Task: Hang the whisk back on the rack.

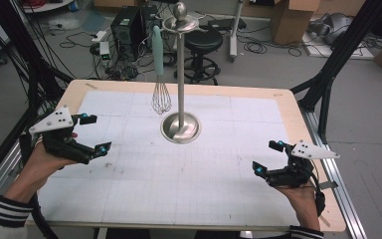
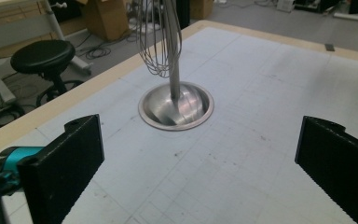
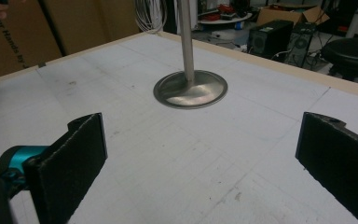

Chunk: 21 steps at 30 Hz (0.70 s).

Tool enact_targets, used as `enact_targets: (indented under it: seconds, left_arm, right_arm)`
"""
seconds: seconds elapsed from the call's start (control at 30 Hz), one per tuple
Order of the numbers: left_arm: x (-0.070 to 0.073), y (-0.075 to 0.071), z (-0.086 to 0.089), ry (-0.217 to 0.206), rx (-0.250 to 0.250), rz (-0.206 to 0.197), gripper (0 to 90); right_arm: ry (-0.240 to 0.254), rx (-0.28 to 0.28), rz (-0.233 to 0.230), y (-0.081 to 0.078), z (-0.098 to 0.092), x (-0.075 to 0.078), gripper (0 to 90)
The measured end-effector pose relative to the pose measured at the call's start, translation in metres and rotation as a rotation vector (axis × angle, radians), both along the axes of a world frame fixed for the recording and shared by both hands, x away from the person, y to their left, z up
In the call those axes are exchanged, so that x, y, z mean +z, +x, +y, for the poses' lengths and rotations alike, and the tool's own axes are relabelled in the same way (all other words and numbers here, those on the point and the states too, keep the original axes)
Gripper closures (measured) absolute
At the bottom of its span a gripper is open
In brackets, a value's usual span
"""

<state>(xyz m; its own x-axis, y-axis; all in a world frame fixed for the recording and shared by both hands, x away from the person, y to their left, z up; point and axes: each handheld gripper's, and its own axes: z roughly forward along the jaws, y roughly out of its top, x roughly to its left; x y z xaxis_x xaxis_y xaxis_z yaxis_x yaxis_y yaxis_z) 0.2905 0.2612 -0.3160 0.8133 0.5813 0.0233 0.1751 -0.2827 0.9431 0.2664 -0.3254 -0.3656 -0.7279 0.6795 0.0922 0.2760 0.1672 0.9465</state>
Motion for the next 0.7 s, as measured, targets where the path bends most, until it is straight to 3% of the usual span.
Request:
enact_targets:
  seconds: [0.03, 0.2, 0.4, 0.5, 0.63, 0.7]
  left_arm:
    - [-0.004, -0.003, 0.001, -0.012, 0.001, -0.001, 1.7]
    - [-0.020, -0.012, 0.004, 0.004, 0.005, -0.020, 1.7]
    - [-0.042, -0.018, 0.009, -0.016, -0.004, -0.007, 1.7]
    - [-0.052, -0.021, 0.013, -0.068, -0.023, 0.002, 1.7]
    - [-0.062, -0.018, 0.013, -0.025, -0.016, 0.027, 1.7]
    - [-0.065, -0.018, 0.013, -0.036, -0.029, 0.028, 1.7]
  right_arm:
    - [0.000, 0.000, 0.004, 0.000, 0.000, 0.000, 0.8]
    - [-0.008, -0.005, 0.009, 0.000, 0.000, -0.003, 0.8]
    - [-0.014, -0.010, 0.018, 0.000, 0.001, -0.006, 0.8]
    - [-0.016, -0.009, 0.023, 0.000, 0.001, -0.007, 0.8]
    - [-0.022, -0.008, 0.028, 0.001, 0.003, -0.008, 0.8]
    - [-0.025, -0.007, 0.032, 0.001, 0.003, -0.009, 0.8]
